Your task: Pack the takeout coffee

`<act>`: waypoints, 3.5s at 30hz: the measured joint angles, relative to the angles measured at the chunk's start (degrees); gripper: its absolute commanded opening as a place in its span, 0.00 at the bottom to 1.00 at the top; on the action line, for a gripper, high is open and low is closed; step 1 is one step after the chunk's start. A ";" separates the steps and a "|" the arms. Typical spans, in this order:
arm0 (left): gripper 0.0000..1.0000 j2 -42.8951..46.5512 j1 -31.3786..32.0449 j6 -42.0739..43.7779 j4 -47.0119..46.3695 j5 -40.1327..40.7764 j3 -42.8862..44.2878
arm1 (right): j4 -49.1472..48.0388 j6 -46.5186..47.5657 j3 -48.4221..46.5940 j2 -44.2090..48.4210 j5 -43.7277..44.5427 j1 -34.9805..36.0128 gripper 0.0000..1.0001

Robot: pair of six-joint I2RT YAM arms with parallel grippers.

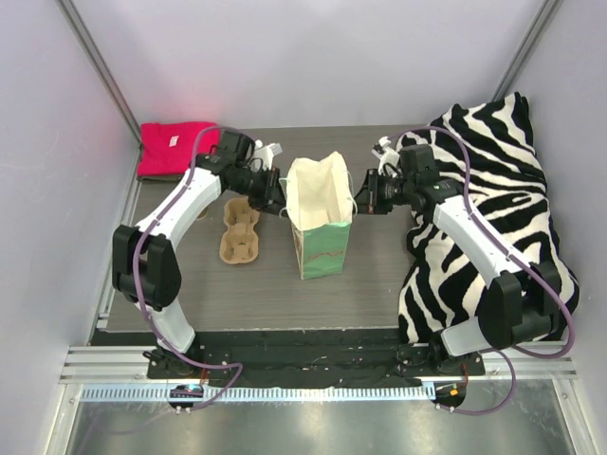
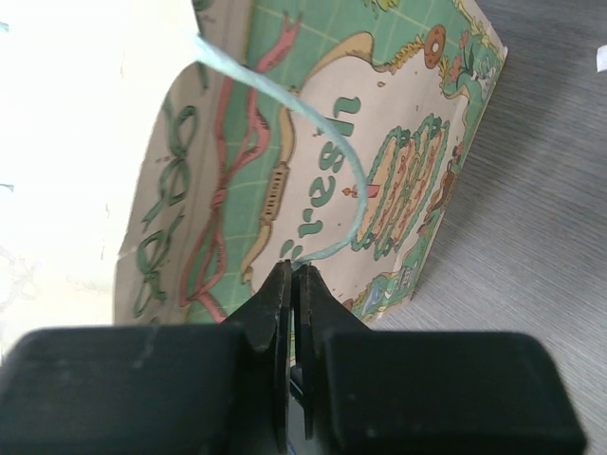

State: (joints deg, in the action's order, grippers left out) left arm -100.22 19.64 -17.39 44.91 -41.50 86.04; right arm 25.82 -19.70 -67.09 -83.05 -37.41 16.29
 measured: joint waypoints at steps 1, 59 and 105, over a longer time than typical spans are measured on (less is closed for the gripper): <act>0.24 0.00 0.04 0.44 0.52 0.17 1.07 | 0.39 0.15 -0.39 0.46 0.20 -0.02 0.17; 1.00 7.91 -4.72 4.04 4.37 -6.71 14.86 | 6.05 43.93 -35.65 -9.77 -1.77 0.96 0.98; 1.00 2.78 -19.28 31.80 9.81 6.64 9.70 | 32.65 75.84 -43.67 -12.20 13.97 15.41 0.01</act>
State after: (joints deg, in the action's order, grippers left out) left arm -97.45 0.36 14.41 54.72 -34.85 95.74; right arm 58.48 56.14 -110.76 -95.24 -23.44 31.70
